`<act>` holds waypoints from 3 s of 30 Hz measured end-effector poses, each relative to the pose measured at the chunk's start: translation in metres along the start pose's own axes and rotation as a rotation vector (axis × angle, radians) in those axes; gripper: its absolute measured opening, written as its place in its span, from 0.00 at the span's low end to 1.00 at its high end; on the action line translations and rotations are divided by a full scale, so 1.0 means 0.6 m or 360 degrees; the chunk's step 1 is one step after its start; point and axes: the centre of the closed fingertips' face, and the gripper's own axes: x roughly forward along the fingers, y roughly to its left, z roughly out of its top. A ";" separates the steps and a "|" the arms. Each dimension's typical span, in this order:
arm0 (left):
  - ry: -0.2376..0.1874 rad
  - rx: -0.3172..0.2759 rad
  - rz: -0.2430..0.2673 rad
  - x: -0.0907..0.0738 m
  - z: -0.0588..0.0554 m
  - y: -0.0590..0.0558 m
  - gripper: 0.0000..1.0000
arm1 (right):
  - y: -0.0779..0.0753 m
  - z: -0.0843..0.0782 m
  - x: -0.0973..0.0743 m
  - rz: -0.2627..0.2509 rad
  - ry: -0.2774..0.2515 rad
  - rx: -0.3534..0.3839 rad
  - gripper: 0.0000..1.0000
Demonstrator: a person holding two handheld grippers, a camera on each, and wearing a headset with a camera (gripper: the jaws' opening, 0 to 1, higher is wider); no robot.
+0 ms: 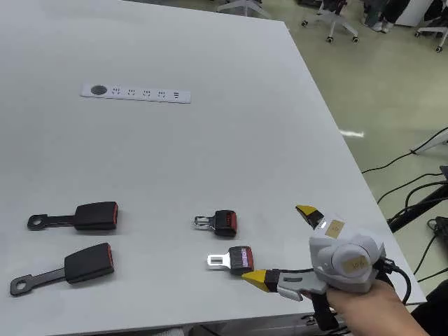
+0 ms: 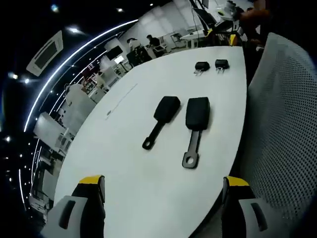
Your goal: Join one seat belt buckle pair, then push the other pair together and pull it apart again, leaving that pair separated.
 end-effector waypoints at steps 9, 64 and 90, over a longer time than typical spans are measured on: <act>-0.0011 -0.0012 0.0010 -0.007 0.013 0.003 1.00 | 0.001 0.007 0.008 0.0019 0.0003 -0.0033 0.99; 0.0012 -0.0097 -0.0067 -0.010 -0.005 0.007 1.00 | 0.000 -0.011 -0.010 0.0023 0.0090 -0.0049 0.95; 0.0016 -0.0154 -0.0404 0.049 0.122 -0.047 0.88 | 0.020 -0.008 -0.011 0.0199 0.0174 -0.0328 0.75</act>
